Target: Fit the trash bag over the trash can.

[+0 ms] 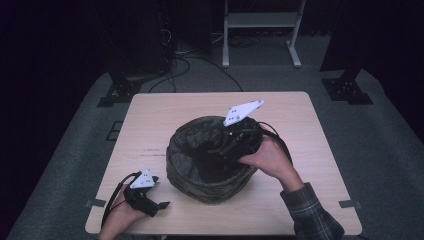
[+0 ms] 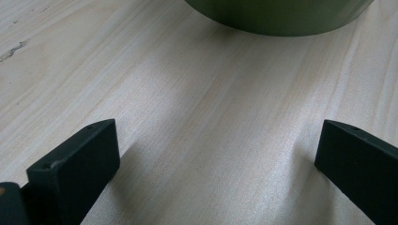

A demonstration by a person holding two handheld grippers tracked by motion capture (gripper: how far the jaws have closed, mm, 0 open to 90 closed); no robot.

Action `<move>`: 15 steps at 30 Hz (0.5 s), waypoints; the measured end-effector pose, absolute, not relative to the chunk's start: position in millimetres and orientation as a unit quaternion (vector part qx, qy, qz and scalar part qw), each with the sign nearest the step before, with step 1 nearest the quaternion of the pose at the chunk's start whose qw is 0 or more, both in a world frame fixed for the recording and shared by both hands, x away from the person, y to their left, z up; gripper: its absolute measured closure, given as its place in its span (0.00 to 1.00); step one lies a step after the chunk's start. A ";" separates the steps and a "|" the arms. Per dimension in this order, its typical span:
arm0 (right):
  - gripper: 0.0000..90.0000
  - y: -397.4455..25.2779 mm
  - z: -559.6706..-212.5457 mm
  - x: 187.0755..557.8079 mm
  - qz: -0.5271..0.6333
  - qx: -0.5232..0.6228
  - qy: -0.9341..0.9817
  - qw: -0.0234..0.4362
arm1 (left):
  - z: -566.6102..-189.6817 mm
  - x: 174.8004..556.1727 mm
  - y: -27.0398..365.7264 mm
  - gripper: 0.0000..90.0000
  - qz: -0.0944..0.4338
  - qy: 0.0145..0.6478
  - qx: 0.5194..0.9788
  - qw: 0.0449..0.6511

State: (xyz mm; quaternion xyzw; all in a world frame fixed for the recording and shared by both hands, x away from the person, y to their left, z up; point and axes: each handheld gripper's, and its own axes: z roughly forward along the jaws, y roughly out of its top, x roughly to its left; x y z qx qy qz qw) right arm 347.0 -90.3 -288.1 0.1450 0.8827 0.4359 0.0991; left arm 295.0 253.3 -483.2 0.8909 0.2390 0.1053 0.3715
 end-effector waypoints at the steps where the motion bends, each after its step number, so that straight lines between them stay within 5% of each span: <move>1: 0.11 -88.0 -288.9 347.9 0.432 0.144 0.885 0.098 | -483.2 295.0 253.3 0.00 0.105 0.239 0.891 0.372; 15: 0.14 -67.0 -304.3 352.7 0.306 0.148 0.935 0.102 | -483.2 295.0 253.3 0.00 0.105 0.239 0.891 0.372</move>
